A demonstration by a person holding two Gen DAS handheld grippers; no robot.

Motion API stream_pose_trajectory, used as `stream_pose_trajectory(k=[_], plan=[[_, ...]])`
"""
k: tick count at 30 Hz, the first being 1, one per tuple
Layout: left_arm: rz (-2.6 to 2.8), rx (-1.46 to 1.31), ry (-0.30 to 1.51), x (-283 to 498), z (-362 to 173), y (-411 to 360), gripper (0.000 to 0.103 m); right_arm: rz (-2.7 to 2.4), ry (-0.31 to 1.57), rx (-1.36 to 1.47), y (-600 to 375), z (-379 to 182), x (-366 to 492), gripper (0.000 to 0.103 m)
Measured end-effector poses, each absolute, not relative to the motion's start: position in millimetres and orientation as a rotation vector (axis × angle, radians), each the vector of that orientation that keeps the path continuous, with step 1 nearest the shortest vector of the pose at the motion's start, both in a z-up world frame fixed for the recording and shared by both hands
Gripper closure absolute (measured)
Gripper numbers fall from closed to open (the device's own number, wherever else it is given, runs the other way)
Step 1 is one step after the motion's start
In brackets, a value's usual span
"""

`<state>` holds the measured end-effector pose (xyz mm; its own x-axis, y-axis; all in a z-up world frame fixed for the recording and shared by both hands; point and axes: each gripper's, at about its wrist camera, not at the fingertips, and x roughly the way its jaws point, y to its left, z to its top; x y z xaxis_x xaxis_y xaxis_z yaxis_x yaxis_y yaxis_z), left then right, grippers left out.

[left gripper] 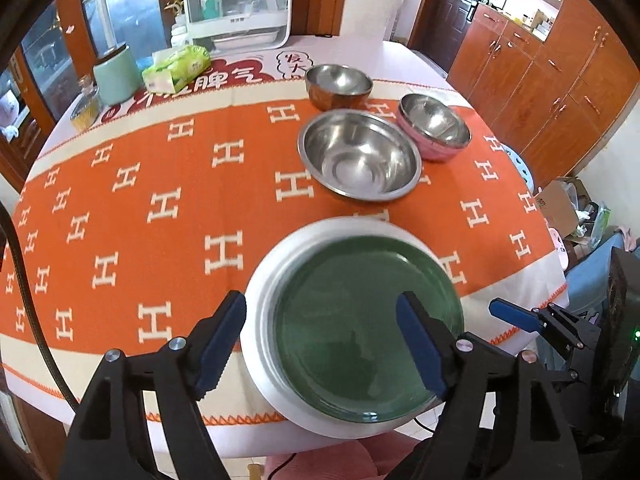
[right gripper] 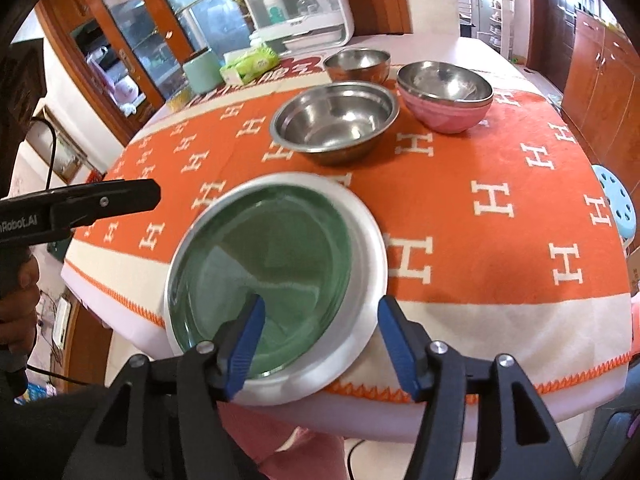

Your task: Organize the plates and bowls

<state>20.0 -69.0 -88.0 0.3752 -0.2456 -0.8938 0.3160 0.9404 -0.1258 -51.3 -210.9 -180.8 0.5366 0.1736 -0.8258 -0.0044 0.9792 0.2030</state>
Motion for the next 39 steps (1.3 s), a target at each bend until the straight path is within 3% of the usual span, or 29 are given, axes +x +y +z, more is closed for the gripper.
stream_pose_trajectory(k=[8, 24, 39], plan=[[-0.365, 0.15, 1.135, 42, -76, -76, 0.021, 0.058, 0.955, 0.23, -227, -166, -27, 0.039], [-0.385, 0.204, 1.15, 120, -80, -93, 0.021, -0.048, 0.888, 0.445, -262, -155, 39, 0.037], [-0.424, 0.079, 1.223, 190, -135, -105, 0.021, -0.073, 0.932, 0.586, -277, -198, 87, 0.037]])
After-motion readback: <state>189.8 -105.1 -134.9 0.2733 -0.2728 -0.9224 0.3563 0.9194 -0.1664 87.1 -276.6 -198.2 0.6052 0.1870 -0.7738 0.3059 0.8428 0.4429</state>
